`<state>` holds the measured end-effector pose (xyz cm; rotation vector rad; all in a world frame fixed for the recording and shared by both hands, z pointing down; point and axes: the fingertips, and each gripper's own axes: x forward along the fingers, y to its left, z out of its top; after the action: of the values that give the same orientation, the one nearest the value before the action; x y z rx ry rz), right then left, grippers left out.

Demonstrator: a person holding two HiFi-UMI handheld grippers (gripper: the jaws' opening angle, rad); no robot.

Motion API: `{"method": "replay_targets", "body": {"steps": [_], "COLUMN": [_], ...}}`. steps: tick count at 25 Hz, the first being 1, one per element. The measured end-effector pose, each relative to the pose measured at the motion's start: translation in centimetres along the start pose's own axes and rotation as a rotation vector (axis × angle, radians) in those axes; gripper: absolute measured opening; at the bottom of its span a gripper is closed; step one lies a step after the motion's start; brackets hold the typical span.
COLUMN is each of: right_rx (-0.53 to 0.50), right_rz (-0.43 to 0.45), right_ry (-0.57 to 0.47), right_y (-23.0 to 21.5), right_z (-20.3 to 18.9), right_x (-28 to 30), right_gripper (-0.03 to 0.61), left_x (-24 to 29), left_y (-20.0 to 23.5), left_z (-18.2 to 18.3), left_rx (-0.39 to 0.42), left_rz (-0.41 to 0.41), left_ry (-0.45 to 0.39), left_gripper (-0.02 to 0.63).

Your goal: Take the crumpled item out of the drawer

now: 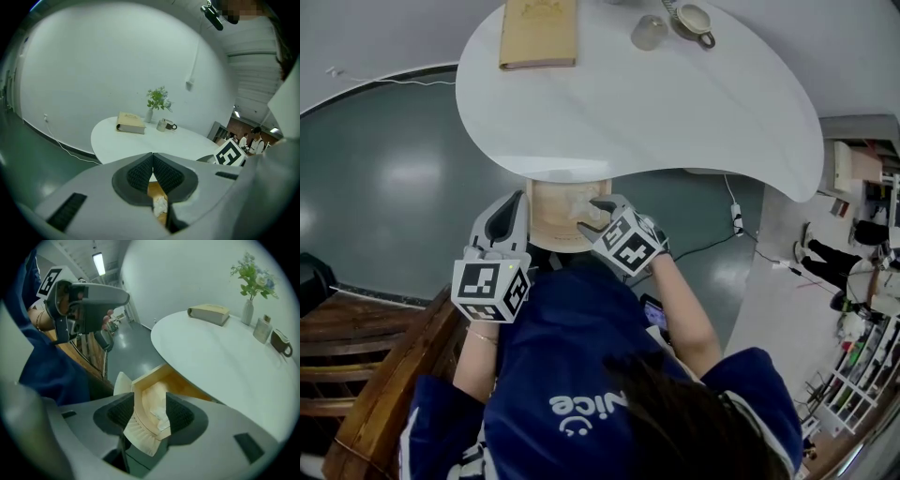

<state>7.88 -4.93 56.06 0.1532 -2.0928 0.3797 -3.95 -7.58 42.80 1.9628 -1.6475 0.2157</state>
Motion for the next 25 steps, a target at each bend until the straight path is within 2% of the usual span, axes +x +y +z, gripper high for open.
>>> {"method": "replay_targets", "body": {"steps": [4,7,11,17,25], "right_rx": [-0.090,-0.168,-0.255,-0.357,-0.460], "right_rz": [0.017,0.033,0.094,0.056,0.069], "right_ry": [0.096,0.164,0.279,0.345,0.459], "right_y": [-0.1,-0.2,0.1,-1.3,-2.1], "right_z": [-0.9,-1.7,-3.5,-4.7,-6.5], "right_x": [1.8,3.6,6.3,9.2,12.2], "right_gripper": [0.253,0.253,0.276,0.278,0.314], "left_x": [-0.4,-0.9,-1.5,-2.4,-3.5], "left_y": [1.3,1.9,2.7,3.1,5.1], "left_z": [0.3,0.1,-0.8,-1.9,-3.7], "left_rx": [0.026,0.044,-0.001,-0.012,-0.028], "left_rz": [0.025,0.039,0.064,0.102,0.164], "left_ry": [0.005,0.011,0.023,0.052,0.077], "left_gripper": [0.005,0.005,0.005,0.005,0.005]}}
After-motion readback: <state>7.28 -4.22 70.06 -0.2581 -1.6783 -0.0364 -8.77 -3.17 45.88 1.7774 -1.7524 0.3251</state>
